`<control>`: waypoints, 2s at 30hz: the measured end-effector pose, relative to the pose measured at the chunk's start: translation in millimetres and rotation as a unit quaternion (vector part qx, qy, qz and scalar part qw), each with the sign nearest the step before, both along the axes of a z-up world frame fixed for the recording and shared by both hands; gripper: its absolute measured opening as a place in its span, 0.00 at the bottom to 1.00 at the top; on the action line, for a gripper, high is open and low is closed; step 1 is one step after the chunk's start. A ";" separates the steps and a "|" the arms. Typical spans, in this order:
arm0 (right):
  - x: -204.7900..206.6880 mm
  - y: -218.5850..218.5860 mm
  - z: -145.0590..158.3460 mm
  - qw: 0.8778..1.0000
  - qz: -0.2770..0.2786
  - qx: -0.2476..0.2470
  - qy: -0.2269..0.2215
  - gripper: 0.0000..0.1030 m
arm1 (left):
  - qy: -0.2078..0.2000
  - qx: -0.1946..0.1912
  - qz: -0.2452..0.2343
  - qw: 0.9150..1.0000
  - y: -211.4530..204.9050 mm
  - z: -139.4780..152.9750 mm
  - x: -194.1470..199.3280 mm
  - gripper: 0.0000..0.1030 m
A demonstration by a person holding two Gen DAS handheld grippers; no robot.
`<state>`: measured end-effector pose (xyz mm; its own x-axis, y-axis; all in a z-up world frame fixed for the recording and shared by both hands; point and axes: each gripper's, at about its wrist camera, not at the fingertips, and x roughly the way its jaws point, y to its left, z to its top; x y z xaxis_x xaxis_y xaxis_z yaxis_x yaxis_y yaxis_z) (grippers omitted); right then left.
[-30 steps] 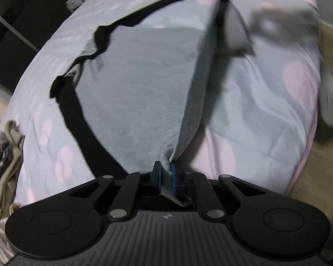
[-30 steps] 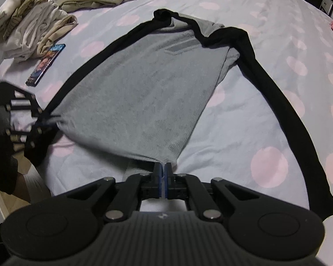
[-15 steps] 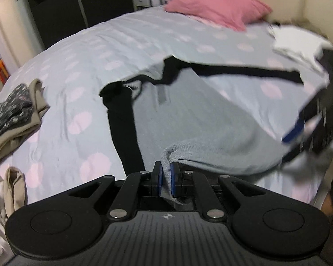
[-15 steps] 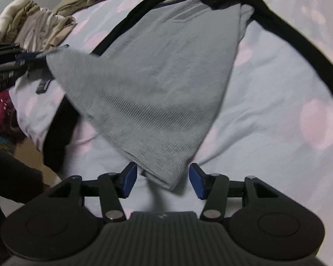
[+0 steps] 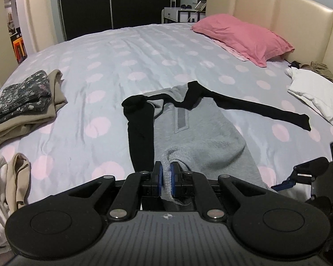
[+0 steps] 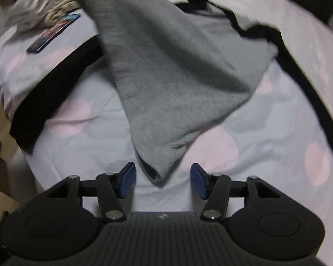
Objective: Fold clothes
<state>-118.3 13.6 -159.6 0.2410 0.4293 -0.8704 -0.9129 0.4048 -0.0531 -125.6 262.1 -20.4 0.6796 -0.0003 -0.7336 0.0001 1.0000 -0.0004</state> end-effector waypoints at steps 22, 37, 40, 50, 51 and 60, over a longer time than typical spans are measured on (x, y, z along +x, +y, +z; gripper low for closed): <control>46.8 -54.0 99.6 0.972 0.073 -0.055 -0.216 0.04 | -0.005 -0.018 -0.016 1.000 0.7 11.8 -10.2 0.05; 44.8 -178.7 184.0 0.958 0.032 -0.044 -0.283 0.04 | 0.014 -0.054 -0.210 0.976 -75.0 33.4 -40.2 0.05; 33.4 -188.6 176.5 0.964 0.070 -0.070 -0.248 0.04 | 0.054 -0.044 -0.238 0.969 -87.9 14.5 -47.0 0.05; 17.3 -186.2 90.4 0.958 0.201 -0.180 -0.097 0.04 | 0.175 -0.001 -0.316 0.932 -131.5 -66.2 -67.6 0.06; 16.7 -185.5 83.2 0.955 0.212 -0.190 -0.082 0.04 | 0.185 0.008 -0.319 0.929 -132.2 -73.7 -68.1 0.07; 60.4 -176.5 92.4 0.956 0.209 -0.199 -0.046 0.25 | 0.182 0.189 -0.348 0.900 -109.0 -48.6 -50.0 0.19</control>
<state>-57.9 -162.9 -67.3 0.2051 0.1443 -0.9680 -0.9744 -0.0630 -0.2158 -175.6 153.1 -69.0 0.3253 -0.0373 -0.9449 0.6959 0.6860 0.2124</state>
